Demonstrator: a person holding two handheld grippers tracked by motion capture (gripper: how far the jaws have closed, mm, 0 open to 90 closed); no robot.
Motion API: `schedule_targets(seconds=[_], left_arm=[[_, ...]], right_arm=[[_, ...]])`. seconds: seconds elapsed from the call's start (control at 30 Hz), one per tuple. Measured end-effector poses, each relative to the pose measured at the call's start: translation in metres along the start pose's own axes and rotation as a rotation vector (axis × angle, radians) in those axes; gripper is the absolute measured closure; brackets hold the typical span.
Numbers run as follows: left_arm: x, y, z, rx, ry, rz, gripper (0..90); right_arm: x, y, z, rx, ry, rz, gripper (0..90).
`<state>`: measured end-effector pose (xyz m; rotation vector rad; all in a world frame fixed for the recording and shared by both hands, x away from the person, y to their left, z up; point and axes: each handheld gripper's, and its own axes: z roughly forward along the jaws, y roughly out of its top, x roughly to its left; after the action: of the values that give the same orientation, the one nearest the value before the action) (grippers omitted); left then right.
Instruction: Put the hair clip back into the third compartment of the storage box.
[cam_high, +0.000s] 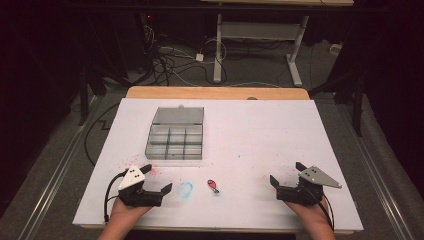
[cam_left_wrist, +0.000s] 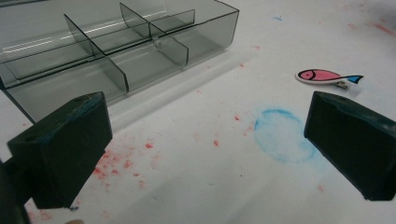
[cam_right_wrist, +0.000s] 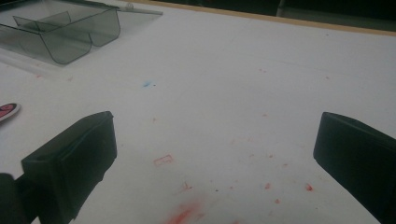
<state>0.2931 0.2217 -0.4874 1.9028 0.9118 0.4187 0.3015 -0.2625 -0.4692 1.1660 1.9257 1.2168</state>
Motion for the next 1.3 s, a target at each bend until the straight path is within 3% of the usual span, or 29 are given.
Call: schedule_targets(seconds=[0.4, 0.8, 0.87, 0.97, 1.07, 1.17, 1.3], left_arm=[[0.002, 0.002, 0.0, -0.002, -0.022, -0.014, 0.5], [0.004, 0.003, 0.003, 0.004, -0.043, -0.022, 0.3], [0.004, 0.004, 0.004, 0.006, -0.044, -0.027, 0.0], [0.006, 0.004, 0.005, 0.001, -0.082, -0.023, 0.0], [0.005, 0.005, 0.005, -0.005, -0.071, -0.003, 0.0], [0.005, 0.006, 0.005, -0.001, -0.072, -0.009, 0.0], [0.007, 0.007, 0.003, -0.012, -0.112, -0.009, 0.0]], right_arm=[[0.001, 0.002, -0.002, -0.016, -0.001, -0.013, 0.1], [0.004, 0.005, 0.002, 0.068, 0.001, -0.013, 0.2], [0.005, 0.005, 0.002, 0.075, 0.013, -0.008, 0.2], [0.008, 0.004, 0.004, 0.088, 0.036, -0.024, 1.8], [0.011, 0.005, 0.004, 0.094, 0.059, -0.025, 3.9], [0.014, 0.006, 0.005, 0.092, 0.08, -0.022, 5.5], [0.021, 0.007, 0.007, 0.095, 0.113, -0.021, 9.6]])
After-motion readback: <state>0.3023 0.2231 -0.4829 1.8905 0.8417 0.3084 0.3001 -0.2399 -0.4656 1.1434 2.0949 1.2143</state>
